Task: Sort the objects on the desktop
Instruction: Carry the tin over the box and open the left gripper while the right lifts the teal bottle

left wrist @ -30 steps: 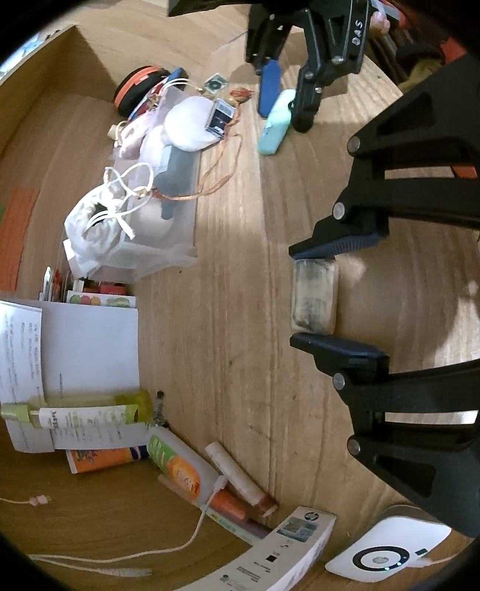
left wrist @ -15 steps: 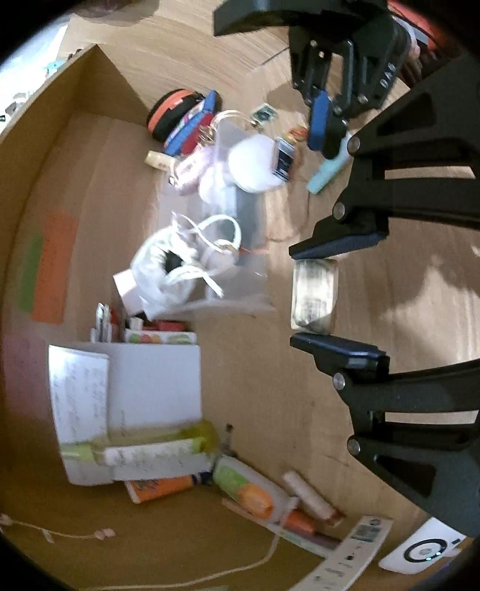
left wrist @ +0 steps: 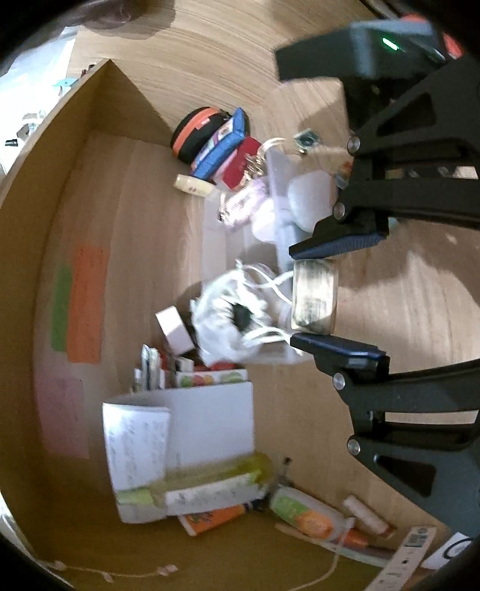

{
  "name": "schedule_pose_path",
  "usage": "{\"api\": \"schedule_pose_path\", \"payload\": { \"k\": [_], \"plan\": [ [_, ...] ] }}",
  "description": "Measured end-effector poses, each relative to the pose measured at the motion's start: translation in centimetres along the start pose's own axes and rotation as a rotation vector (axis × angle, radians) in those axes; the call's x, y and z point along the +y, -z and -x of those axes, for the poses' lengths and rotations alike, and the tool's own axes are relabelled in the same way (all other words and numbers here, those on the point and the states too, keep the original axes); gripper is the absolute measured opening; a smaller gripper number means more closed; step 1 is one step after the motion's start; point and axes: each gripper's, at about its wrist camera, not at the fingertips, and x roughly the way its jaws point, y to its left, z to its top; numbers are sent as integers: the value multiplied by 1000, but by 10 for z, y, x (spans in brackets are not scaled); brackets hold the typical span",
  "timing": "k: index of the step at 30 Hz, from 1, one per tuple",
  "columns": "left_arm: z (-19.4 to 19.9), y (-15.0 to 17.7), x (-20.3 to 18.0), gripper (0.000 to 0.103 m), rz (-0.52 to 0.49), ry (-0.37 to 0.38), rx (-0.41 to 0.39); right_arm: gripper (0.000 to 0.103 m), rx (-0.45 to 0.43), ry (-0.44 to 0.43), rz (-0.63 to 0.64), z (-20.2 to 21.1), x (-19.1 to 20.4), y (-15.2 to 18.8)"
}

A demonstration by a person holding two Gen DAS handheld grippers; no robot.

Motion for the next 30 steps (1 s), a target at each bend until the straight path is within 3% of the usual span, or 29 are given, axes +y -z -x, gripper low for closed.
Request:
{"api": "schedule_pose_path", "payload": {
  "k": [8,16,30],
  "plan": [
    [-15,-27,-14,40,-36,21,-21,23,28,13,30,-15,4,-4],
    [-55,-49,-28,40,-73,37,37,23,8,30,25,-11,-3,-1],
    [-111,-41,-56,40,-131,33,155,23,-59,56,-107,31,-57,17]
  ]
}}
